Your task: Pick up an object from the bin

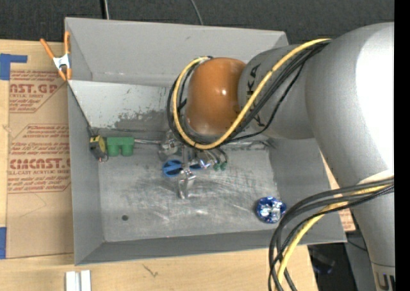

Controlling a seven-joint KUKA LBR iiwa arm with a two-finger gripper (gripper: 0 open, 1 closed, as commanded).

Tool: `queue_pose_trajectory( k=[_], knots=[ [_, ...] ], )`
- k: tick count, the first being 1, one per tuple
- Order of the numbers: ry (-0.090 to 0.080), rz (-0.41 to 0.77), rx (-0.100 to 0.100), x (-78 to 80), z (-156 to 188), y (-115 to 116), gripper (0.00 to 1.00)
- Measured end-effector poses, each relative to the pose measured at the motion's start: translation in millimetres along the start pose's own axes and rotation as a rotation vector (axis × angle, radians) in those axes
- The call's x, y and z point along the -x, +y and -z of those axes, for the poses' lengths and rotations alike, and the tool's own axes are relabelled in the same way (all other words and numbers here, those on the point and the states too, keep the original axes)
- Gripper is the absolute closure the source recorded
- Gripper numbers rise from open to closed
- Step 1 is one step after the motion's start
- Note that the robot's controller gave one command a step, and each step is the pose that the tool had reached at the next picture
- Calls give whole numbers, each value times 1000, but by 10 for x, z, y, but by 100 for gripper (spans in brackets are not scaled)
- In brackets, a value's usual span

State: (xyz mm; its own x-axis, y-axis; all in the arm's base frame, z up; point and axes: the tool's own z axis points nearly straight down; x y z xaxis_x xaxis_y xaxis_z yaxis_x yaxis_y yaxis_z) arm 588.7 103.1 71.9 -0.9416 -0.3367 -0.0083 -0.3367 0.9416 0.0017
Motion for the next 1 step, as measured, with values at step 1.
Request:
queue_pose_trajectory(
  k=[1],
  knots=[
    [-3,0,-1,2,41,-2,100]
  ],
)
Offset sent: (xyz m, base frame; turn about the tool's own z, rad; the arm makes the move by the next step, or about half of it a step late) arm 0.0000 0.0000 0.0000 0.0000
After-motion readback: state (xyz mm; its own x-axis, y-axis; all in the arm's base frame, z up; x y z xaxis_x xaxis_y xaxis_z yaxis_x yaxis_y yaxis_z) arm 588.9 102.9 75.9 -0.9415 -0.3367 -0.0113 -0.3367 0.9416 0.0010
